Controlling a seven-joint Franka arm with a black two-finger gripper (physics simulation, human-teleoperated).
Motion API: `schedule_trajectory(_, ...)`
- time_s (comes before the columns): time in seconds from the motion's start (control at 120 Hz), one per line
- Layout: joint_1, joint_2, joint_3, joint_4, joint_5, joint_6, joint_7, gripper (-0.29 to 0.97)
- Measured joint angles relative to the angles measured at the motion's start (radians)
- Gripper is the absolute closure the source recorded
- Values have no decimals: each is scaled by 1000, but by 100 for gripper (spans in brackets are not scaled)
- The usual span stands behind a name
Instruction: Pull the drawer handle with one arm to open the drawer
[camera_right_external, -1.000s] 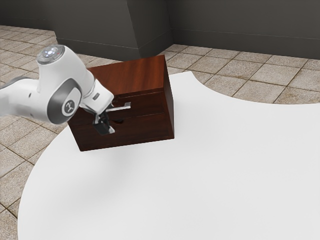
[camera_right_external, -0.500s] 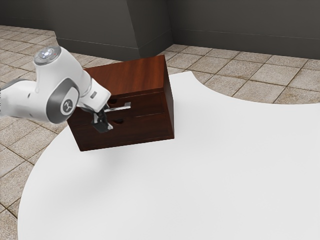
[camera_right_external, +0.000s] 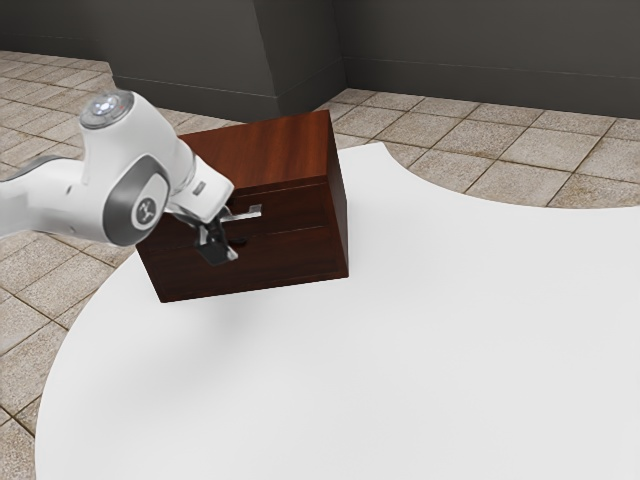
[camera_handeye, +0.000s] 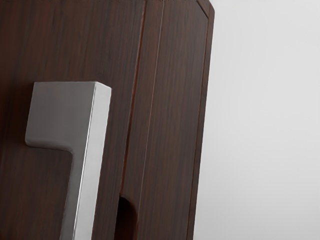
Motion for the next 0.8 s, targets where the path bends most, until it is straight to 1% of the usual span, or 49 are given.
schedule_trajectory(0.05, -4, -3, -1, -2, 1, -1, 1, 0)
schedule_trajectory(0.392, -12, -29, -6, -38, 16, -7, 2, 0)
schedule_trajectory(0.508, -5, -60, -7, -67, 19, -10, 1, 4)
schedule_trajectory(0.683, 5, -85, -18, -98, 19, -11, -1, 0)
schedule_trajectory(0.8, 1, -95, -15, -112, 18, -11, -3, 0)
